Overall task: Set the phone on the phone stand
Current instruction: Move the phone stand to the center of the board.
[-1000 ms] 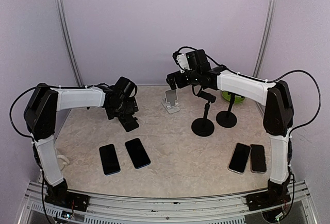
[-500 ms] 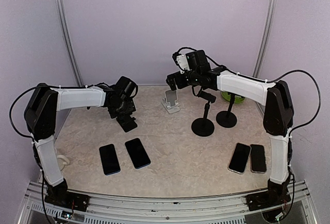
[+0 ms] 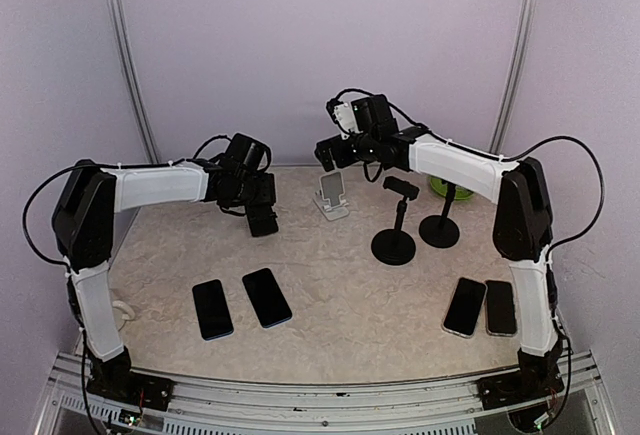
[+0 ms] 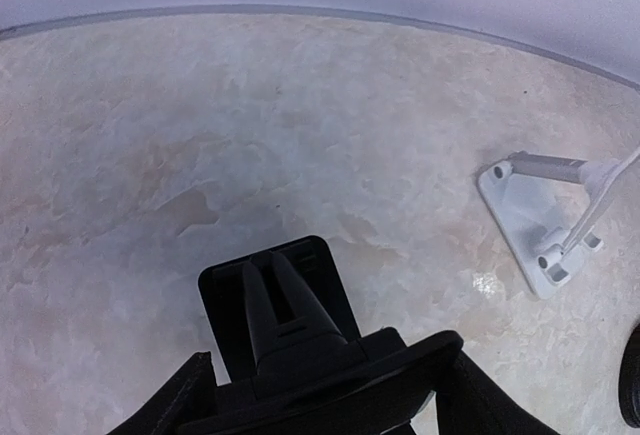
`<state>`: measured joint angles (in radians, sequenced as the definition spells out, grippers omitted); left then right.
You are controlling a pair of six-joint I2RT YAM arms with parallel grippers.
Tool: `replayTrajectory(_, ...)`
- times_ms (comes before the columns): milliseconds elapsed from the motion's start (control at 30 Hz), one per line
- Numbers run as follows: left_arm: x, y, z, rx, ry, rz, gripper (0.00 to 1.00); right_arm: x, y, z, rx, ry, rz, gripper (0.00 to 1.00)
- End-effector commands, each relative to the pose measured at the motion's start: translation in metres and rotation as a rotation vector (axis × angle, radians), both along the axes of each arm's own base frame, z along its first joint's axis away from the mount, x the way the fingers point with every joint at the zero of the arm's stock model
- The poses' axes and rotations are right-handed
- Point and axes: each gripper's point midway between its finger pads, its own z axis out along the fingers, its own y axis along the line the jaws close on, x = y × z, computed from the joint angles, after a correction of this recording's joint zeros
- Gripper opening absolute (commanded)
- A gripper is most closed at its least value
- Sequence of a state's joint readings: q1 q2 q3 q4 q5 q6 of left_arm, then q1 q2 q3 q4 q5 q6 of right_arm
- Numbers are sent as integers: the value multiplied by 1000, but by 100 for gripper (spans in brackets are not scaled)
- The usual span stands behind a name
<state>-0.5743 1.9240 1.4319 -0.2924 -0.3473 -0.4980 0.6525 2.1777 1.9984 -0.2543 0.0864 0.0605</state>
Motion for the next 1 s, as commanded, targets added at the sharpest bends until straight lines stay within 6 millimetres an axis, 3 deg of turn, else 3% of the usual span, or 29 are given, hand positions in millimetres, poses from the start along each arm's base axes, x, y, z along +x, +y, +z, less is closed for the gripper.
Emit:
replayTrajectory(0, 33, -28, 29, 9, -145, -163, 60, 2, 11, -33, -43, 65, 20, 100)
replayTrajectory(300, 63, -46, 19, 73, -221, -346, 59, 6, 13, -64, -64, 112, 10, 100)
replayTrajectory(500, 81, -52, 20, 26, -259, -425, 59, -1, 8, -50, -33, 91, 8, 100)
replayTrajectory(733, 108, -43, 29, 11, -290, -417, 58, -11, 4, -24, 0, 66, 8, 100)
replayTrajectory(967, 122, -47, 20, 11, -297, -442, 59, -21, -3, -11, 26, 44, 2, 100)
